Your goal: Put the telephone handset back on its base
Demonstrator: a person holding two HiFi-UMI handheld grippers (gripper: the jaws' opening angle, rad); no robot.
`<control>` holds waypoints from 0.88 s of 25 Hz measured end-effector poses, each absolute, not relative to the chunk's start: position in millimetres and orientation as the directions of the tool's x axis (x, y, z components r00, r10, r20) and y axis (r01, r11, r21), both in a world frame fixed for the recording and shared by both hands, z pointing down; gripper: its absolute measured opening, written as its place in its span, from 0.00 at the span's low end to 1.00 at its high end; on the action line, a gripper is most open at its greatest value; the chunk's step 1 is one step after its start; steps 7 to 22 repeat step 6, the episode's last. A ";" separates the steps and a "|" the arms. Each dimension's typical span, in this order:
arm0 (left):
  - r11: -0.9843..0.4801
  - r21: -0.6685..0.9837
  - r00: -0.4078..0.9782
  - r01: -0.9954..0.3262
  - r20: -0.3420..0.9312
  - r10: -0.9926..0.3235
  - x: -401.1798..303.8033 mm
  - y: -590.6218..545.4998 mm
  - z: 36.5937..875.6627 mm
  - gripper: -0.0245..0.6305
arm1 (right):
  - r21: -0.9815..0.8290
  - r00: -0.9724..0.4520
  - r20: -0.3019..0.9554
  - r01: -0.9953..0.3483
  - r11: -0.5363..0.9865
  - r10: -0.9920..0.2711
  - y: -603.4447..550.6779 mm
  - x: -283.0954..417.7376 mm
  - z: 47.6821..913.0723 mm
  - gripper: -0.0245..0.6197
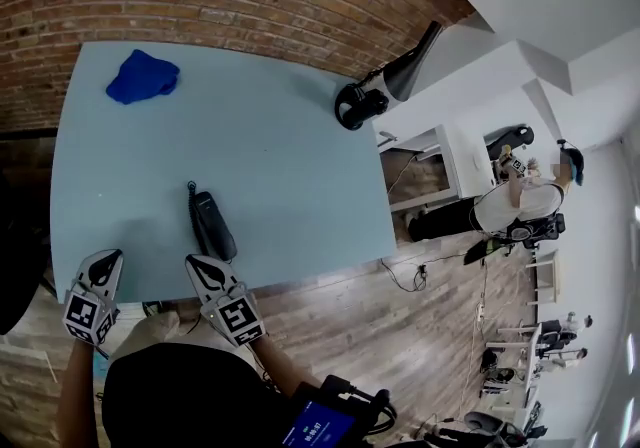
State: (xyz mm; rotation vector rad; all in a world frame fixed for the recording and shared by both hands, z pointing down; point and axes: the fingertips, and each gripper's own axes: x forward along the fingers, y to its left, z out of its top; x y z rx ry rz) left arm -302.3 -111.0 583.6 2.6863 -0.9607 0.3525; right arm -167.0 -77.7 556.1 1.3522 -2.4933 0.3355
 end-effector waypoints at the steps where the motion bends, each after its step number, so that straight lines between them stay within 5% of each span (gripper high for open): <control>1: -0.739 0.172 0.747 -0.651 0.316 -0.585 -298.9 -109.0 584.6 0.07 | -0.070 -0.529 0.356 -0.837 0.543 -0.770 -77.1 -164.2 557.7 0.06; 22: -0.695 0.190 0.714 -0.693 0.313 -0.626 -270.9 -104.0 587.9 0.07 | -0.077 -0.560 0.362 -0.814 0.575 -0.745 -72.4 -137.6 560.8 0.06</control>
